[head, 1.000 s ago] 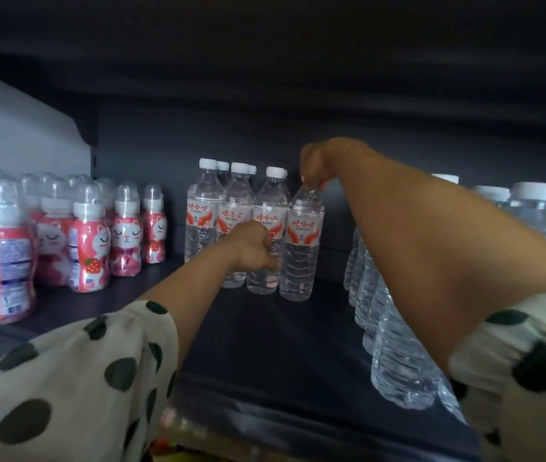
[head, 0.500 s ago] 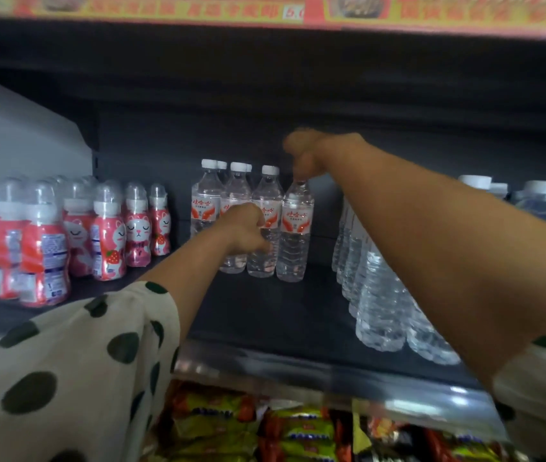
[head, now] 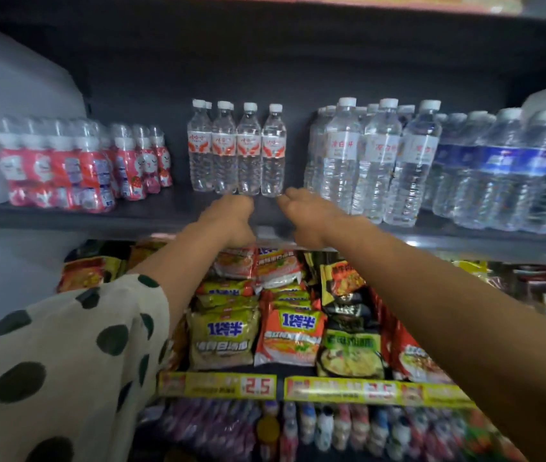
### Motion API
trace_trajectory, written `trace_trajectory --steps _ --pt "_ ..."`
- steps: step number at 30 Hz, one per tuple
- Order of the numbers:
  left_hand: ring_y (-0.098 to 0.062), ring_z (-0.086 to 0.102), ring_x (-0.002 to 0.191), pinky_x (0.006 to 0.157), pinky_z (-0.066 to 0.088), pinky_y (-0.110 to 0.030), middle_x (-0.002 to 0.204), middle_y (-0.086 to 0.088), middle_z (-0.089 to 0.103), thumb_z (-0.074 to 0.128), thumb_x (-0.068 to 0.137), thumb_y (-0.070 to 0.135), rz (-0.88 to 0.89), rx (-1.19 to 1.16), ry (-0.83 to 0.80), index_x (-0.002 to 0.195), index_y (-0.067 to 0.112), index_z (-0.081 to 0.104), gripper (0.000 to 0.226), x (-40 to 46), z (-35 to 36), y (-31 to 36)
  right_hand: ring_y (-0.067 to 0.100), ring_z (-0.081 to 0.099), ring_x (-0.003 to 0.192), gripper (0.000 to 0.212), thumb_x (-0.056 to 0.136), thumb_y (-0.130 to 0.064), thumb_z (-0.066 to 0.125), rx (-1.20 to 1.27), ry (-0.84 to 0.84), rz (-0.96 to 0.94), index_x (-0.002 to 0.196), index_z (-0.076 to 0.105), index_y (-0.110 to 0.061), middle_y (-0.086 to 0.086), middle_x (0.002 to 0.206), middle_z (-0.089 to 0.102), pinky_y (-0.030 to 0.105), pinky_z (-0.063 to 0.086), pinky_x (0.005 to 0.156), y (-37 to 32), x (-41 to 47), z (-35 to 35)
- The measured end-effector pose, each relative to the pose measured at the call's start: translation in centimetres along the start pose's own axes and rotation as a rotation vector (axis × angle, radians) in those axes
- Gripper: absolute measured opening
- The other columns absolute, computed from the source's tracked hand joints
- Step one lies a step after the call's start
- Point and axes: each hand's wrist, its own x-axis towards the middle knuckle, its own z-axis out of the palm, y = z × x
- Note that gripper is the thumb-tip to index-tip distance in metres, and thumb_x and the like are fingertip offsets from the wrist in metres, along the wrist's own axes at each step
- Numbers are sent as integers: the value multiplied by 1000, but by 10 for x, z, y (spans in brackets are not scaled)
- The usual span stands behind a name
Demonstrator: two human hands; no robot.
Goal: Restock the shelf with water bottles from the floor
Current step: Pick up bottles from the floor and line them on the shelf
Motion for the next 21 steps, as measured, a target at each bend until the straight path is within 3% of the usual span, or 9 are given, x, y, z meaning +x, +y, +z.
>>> trace_trajectory --steps 8,18,21 --pt "-32 60 107 83 52 -37 114 -12 62 66 79 20 -8 43 -113 113 12 60 36 -99 91 32 31 42 118 49 81 -9 58 78 -91 -63 128 43 -5 14 129 44 39 39 93 -33 -118 89" --pt "-32 60 101 79 52 -40 110 -11 60 65 78 16 -46 -105 -487 106 11 56 30 -243 319 38 37 47 108 46 82 -14 63 315 -502 -76 122 44 -3 19 123 44 41 39 76 -113 -284 282" --pt "-31 58 103 79 49 -38 111 -11 59 61 82 13 -93 -145 -597 110 8 55 29 -290 395 22 36 43 117 56 82 -11 58 366 -630 -80 133 38 -3 18 131 42 41 37 88 -151 -330 346"
